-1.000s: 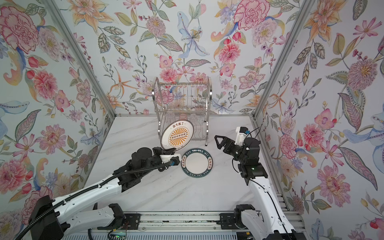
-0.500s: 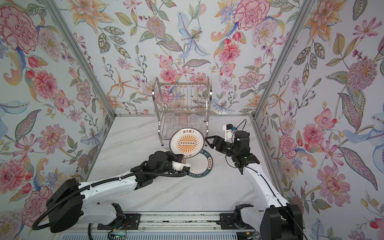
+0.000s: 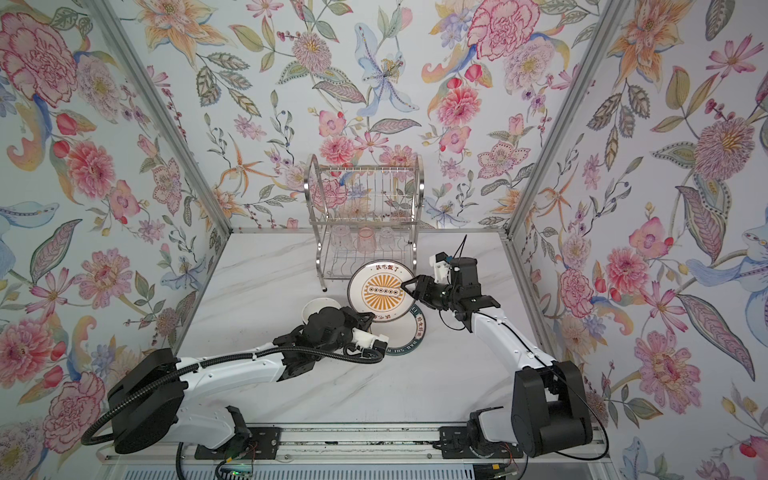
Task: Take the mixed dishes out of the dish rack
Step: 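Swing the sunburst plate down toward the lettered plate while the right gripper reaches to it, then close the right gripper on the sunburst plate rim while the left gripper opens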
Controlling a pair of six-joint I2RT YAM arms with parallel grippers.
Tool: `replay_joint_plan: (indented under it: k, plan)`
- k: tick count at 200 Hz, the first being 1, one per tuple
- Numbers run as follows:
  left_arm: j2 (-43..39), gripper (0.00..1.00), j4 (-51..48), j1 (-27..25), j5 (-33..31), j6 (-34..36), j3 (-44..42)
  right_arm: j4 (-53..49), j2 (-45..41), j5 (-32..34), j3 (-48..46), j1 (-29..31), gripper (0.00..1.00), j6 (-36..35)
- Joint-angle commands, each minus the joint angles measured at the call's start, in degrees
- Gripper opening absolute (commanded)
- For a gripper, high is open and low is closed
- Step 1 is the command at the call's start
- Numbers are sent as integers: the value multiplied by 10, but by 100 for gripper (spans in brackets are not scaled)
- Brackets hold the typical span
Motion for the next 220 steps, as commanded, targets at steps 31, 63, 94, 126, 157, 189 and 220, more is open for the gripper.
replay_joint_plan:
  k: [31, 63, 94, 126, 157, 189, 220]
  plan:
    - [11, 0, 48, -8, -13, 14, 7, -17, 19, -9, 15, 4, 34, 5]
    - [13, 0, 45, -7, -12, 19, 4, -19, 22, -11, 11, 3, 22, 10]
    - [14, 0, 46, -8, -20, 21, -1, -27, 21, -12, 9, 3, 8, 12]
    - [15, 32, 73, -8, -31, 8, -3, -27, 11, -2, 3, 2, 0, 14]
    - [0, 80, 114, -7, -29, -20, -22, -3, -18, 37, -20, -4, 0, 39]
    - [-23, 98, 102, -6, -25, -46, -28, -12, -70, 88, -47, -21, 0, 44]
    - [-65, 99, 80, 11, 0, -117, -20, -52, -127, 133, -76, -36, 0, 27]
